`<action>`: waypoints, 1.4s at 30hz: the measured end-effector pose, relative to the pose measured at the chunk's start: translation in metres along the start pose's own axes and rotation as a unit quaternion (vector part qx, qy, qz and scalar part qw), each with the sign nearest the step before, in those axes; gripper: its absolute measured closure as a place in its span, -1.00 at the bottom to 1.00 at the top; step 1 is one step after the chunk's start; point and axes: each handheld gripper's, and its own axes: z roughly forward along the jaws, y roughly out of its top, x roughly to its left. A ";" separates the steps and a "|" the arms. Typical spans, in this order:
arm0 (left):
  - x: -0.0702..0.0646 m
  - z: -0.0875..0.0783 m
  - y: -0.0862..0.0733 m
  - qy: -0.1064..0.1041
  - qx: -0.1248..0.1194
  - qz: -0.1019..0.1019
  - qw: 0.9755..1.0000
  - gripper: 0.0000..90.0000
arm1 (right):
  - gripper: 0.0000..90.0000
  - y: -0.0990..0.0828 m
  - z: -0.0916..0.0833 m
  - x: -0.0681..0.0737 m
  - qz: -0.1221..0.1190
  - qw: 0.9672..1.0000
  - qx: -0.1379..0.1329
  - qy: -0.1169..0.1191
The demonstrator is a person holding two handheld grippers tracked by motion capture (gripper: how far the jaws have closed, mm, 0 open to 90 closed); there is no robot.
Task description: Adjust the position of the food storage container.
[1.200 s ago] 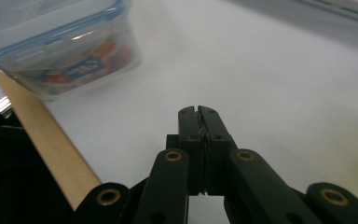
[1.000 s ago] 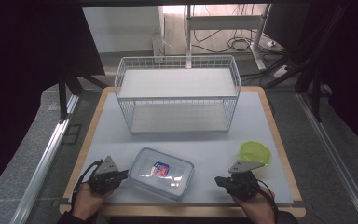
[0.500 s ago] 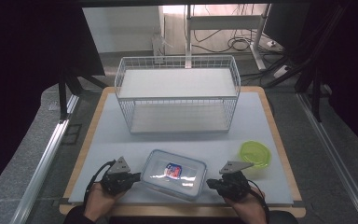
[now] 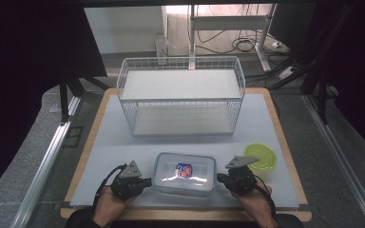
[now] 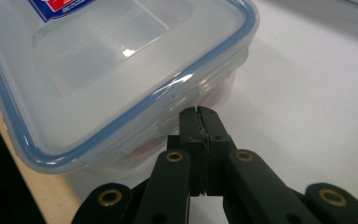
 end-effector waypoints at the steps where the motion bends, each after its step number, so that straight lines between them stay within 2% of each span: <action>1: -0.001 0.000 0.000 -0.001 0.000 -0.001 1.000 1.00 | 1.00 0.001 0.001 -0.001 0.001 1.000 0.000 -0.001; 9: -0.005 0.003 0.003 -0.001 0.003 0.002 1.000 1.00 | 1.00 0.011 0.008 -0.012 -0.002 1.000 0.003 -0.015; 13: -0.004 0.003 0.002 -0.001 0.000 0.006 1.000 0.99 | 1.00 0.013 0.011 -0.016 0.001 1.000 0.002 -0.011; 15: -0.004 0.001 0.002 0.012 0.000 0.019 1.000 0.87 | 0.99 0.012 0.010 -0.015 -0.001 1.000 0.003 -0.009; 17: -0.002 -0.005 0.000 0.040 -0.005 0.026 0.999 0.76 | 0.93 0.011 0.008 -0.015 -0.002 1.000 0.003 -0.009; 18: 0.000 -0.007 -0.001 0.045 -0.007 0.025 0.999 0.63 | 0.87 0.009 0.006 -0.014 -0.006 1.000 0.003 -0.010; 20: 0.004 -0.012 -0.005 0.054 -0.015 0.016 0.998 0.56 | 0.84 0.009 0.004 -0.014 -0.007 1.000 0.002 -0.011; 24: 0.010 -0.018 -0.010 0.056 -0.030 0.003 0.998 0.14 | 0.62 0.007 -0.008 -0.016 -0.004 1.000 -0.019 -0.015; 29: 0.008 -0.021 -0.012 0.066 -0.037 0.013 0.997 -0.26 | 0.26 0.005 -0.020 -0.015 -0.009 0.999 -0.041 -0.027; 33: 0.008 -0.022 -0.013 0.068 -0.046 0.016 0.996 -0.44 | -0.01 0.003 -0.027 -0.013 -0.016 0.998 -0.053 -0.029; 39: 0.009 -0.027 -0.015 0.063 -0.061 0.015 0.996 -0.59 | -0.36 0.002 -0.032 -0.011 -0.004 0.997 -0.077 0.007; 42: 0.010 -0.027 -0.015 0.061 -0.059 0.015 0.996 -0.71 | -0.52 0.001 -0.031 -0.010 -0.005 0.997 -0.077 0.012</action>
